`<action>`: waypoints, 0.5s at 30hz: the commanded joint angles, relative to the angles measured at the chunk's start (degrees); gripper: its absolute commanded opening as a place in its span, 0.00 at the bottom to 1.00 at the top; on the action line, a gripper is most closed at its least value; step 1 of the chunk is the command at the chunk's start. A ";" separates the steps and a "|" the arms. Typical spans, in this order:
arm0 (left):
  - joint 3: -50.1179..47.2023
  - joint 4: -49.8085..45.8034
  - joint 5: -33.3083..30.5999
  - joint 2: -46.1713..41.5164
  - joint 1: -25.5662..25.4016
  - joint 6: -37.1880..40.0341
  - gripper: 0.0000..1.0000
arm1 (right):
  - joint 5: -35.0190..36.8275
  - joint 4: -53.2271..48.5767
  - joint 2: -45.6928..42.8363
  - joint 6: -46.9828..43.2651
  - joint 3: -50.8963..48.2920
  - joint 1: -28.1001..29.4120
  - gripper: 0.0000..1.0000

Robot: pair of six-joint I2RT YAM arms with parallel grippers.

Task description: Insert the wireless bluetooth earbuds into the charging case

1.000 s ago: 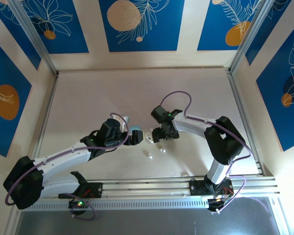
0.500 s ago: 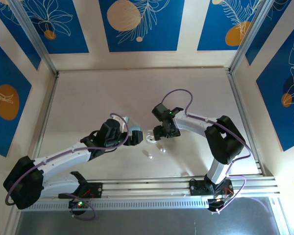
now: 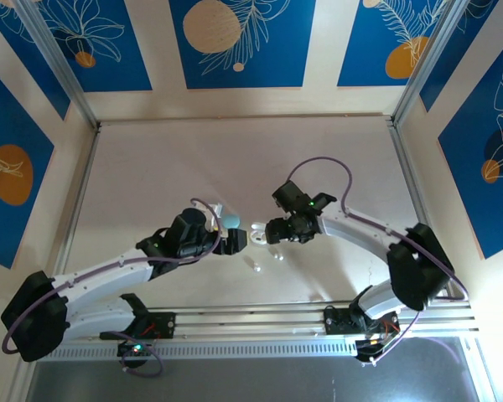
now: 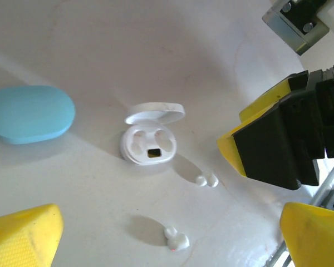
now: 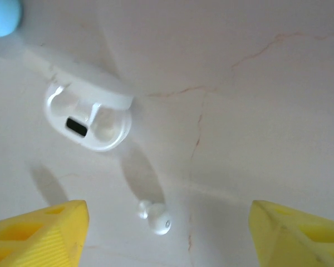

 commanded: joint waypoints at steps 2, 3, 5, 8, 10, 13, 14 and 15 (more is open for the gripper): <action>-0.67 1.30 -2.53 -0.72 -4.14 0.81 1.00 | -8.25 3.53 -5.23 3.42 -5.11 -1.63 0.67; -0.56 1.26 -2.93 -0.54 -4.75 0.87 1.00 | -9.33 4.36 -6.28 3.80 -6.28 -2.11 0.65; -0.71 1.42 -3.49 -0.15 -6.24 1.04 1.00 | -12.05 6.43 -8.71 4.71 -9.15 -3.67 0.59; -1.07 2.39 -3.41 0.68 -6.97 1.17 1.00 | -16.72 9.07 -11.06 5.56 -12.69 -6.41 0.56; -0.93 2.19 -3.33 1.40 -7.01 1.37 1.00 | -19.11 10.95 -11.66 5.84 -14.69 -8.20 0.54; -0.79 2.32 -3.37 1.92 -6.92 1.54 1.00 | -22.35 13.26 -11.20 6.02 -16.65 -10.44 0.52; -0.83 2.31 -3.49 1.96 -6.93 1.53 1.00 | -23.14 13.96 -10.79 6.02 -17.13 -10.74 0.52; -0.86 2.31 -3.66 2.04 -6.92 1.40 1.00 | -23.59 14.55 -10.55 5.97 -17.41 -10.85 0.52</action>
